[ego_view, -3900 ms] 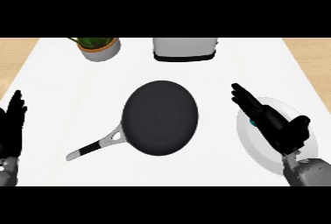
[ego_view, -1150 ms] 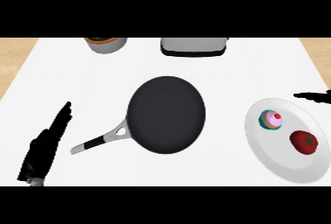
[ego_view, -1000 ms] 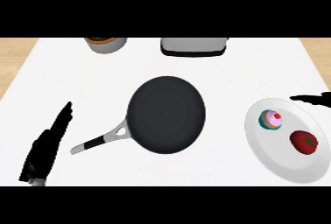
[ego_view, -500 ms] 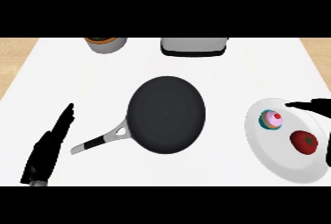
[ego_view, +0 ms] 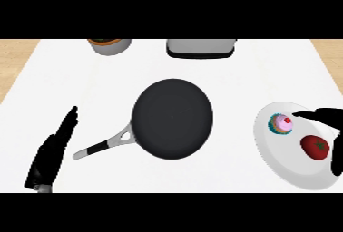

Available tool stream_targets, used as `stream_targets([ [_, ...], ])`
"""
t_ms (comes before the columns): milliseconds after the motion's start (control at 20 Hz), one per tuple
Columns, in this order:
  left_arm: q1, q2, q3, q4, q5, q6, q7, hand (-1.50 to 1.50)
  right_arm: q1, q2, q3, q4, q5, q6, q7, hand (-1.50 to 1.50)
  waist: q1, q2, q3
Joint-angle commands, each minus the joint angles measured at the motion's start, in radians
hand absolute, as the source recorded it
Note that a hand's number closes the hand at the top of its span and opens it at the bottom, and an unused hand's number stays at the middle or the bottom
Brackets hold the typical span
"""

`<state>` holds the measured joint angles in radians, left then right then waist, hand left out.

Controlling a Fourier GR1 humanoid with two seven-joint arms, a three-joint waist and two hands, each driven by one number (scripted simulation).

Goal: Pick the tomato from the plate and place it in the pan

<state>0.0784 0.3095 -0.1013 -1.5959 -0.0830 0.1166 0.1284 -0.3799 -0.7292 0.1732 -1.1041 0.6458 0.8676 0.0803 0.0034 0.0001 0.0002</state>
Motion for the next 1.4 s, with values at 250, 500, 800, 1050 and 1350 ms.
stream_targets([
  [250,0.074,-0.023,0.049,-0.014,-0.024,-0.047,-0.064,0.00,0.074,0.022,-0.042,-0.012,0.095,-0.018,-0.065,-1.50,-0.001,-0.001,0.000],
  [500,0.031,-0.072,0.023,-0.042,-0.067,-0.037,0.024,0.00,0.027,0.060,-0.029,0.133,0.196,-0.120,-0.131,-1.50,0.000,0.000,0.000],
  [800,-0.021,-0.037,0.098,0.041,-0.036,-0.105,-0.027,0.00,-0.029,0.155,-0.049,0.252,0.231,-0.196,-0.156,1.50,0.002,0.001,0.000],
  [1050,0.004,-0.063,0.067,-0.105,-0.066,-0.085,0.087,0.00,0.017,0.154,-0.086,0.267,0.207,-0.195,-0.208,1.50,0.002,0.000,0.000],
  [1350,0.040,-0.069,0.067,-0.084,-0.072,-0.104,0.030,0.00,-0.007,0.154,-0.121,0.334,0.192,-0.181,-0.252,1.50,0.006,0.001,0.000],
])
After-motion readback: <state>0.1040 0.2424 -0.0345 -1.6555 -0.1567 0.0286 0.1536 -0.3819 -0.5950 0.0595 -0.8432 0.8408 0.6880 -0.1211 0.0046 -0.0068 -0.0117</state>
